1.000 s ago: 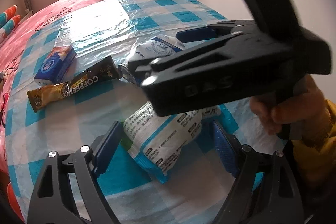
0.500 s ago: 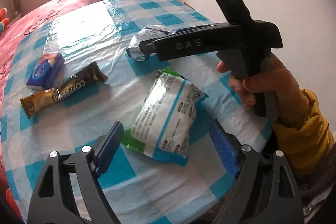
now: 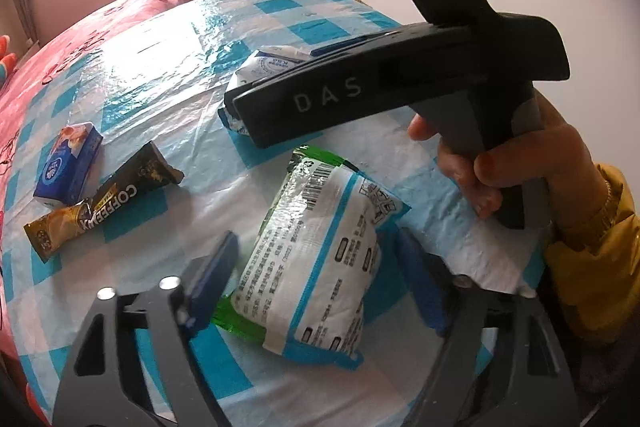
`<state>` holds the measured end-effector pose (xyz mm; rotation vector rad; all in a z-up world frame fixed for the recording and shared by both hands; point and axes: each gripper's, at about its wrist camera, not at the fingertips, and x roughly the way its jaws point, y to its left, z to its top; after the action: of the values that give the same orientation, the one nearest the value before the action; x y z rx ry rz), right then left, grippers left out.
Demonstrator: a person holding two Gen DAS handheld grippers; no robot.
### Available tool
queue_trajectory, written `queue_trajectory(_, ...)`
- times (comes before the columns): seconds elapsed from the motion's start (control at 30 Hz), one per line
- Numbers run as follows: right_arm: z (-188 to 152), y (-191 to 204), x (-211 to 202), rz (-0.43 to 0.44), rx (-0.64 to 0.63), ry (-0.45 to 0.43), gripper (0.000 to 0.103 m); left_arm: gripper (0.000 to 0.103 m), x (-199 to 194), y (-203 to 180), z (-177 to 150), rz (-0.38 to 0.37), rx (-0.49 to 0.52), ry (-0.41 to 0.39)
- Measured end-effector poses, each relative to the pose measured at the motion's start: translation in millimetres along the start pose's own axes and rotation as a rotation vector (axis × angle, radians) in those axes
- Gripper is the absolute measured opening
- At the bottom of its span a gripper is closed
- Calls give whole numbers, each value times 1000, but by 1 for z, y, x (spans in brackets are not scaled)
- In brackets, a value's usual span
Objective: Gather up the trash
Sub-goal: 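Close left tool on green-white packet while right tool closes on white MagicDay milk bag, then carry green-white packet and milk bag toward the pink bucket with both tools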
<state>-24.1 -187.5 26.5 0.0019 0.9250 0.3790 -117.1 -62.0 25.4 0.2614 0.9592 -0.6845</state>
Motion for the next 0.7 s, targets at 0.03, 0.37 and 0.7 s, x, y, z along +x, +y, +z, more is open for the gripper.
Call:
queue_trajectory(0.03, 0, 0, 1, 5, -2, 4, 95, 71, -1, 0, -1, 3, -5, -7)
queue_trajectory(0.37, 1, 3, 5, 2, -22, 16, 95, 46, -8, 16, -5, 3, -136, -35)
queue_trajectory(0.7, 1, 2, 3, -6, -19, 1, 94, 43, -27, 50, -20, 38, -303, -54)
